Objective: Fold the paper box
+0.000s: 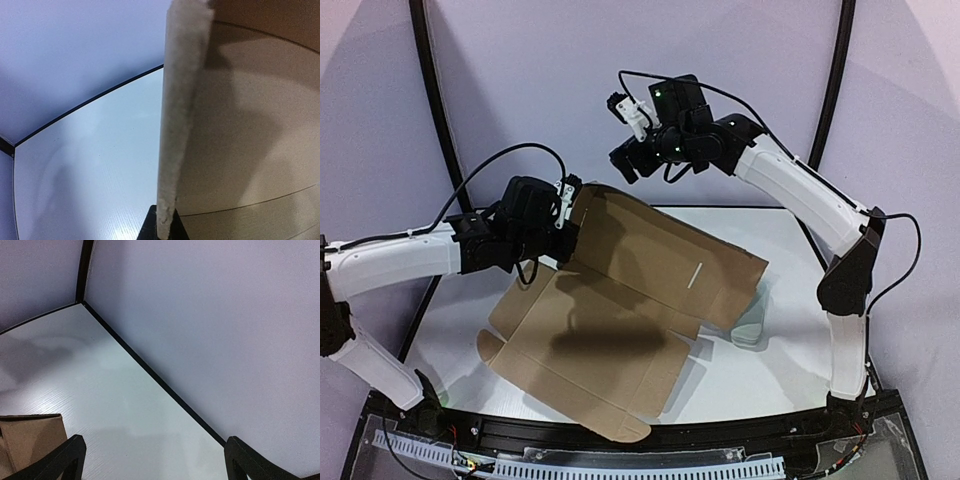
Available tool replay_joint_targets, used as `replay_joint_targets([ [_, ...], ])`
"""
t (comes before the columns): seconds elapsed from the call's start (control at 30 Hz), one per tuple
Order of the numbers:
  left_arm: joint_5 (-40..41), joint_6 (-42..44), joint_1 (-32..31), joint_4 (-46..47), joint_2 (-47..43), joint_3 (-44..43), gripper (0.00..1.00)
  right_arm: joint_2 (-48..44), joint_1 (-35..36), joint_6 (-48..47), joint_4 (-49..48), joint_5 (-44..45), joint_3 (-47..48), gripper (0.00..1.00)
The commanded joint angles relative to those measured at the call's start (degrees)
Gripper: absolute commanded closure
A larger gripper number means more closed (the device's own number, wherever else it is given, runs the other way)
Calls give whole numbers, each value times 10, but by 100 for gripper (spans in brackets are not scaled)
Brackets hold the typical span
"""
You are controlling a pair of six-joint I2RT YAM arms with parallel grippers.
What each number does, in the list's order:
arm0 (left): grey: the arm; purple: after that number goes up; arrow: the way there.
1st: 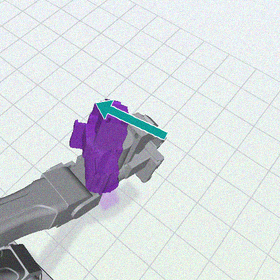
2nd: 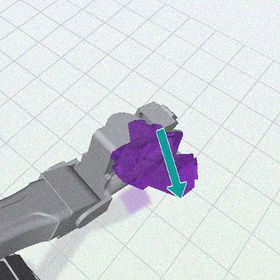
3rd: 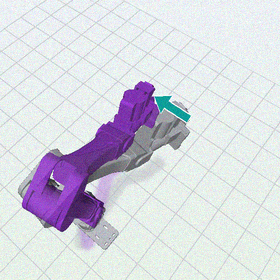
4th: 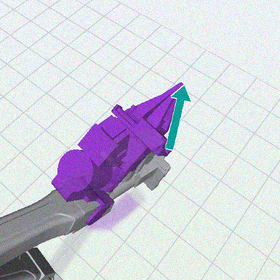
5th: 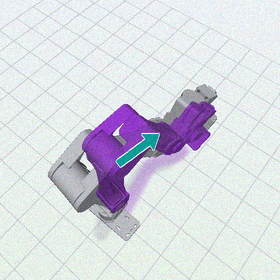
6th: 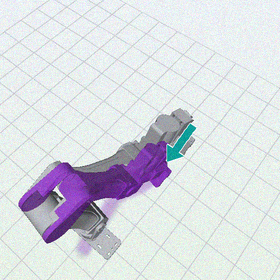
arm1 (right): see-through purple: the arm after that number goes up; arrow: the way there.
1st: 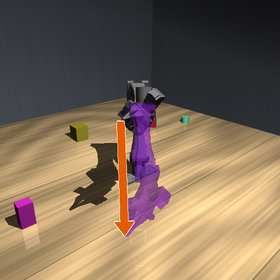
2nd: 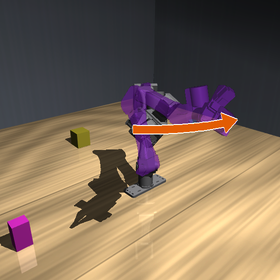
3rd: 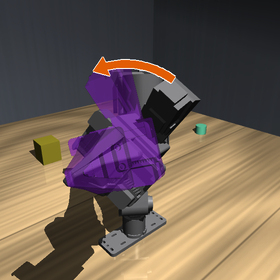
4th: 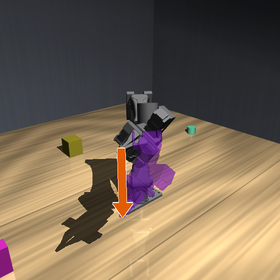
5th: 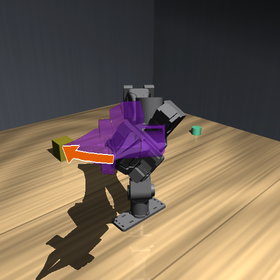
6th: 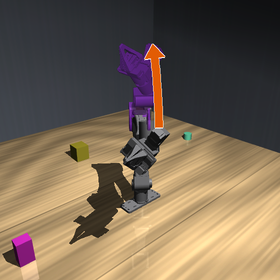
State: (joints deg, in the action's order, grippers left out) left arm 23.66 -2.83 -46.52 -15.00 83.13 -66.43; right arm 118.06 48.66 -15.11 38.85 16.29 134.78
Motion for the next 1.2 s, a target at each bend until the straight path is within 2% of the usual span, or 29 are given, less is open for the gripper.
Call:
replay_joint_targets([
  [0.0, 4, -17, -3, 4, -2, -20, 99, 14, 12, -3, -14, -15, -36, 2],
  [0.5, 4, -29, -3, 26, 9, -28, 99, 55, 59, 34, -53, -93, -128, 4],
  [0.63, -1, -29, -3, 31, 10, -28, 99, 61, 84, -16, -98, -84, -160, 5],
  [0.9, -6, -27, -3, 46, 5, -22, 99, 68, 108, -107, -139, -144, -219, 6],
  [1.1, 0, -30, -3, 54, 4, -22, 99, 74, 120, -106, -156, -147, -226, 5],
  [1.17, 9, -32, -3, 49, 3, -20, 99, 74, 120, -86, -155, -118, -212, 3],
])
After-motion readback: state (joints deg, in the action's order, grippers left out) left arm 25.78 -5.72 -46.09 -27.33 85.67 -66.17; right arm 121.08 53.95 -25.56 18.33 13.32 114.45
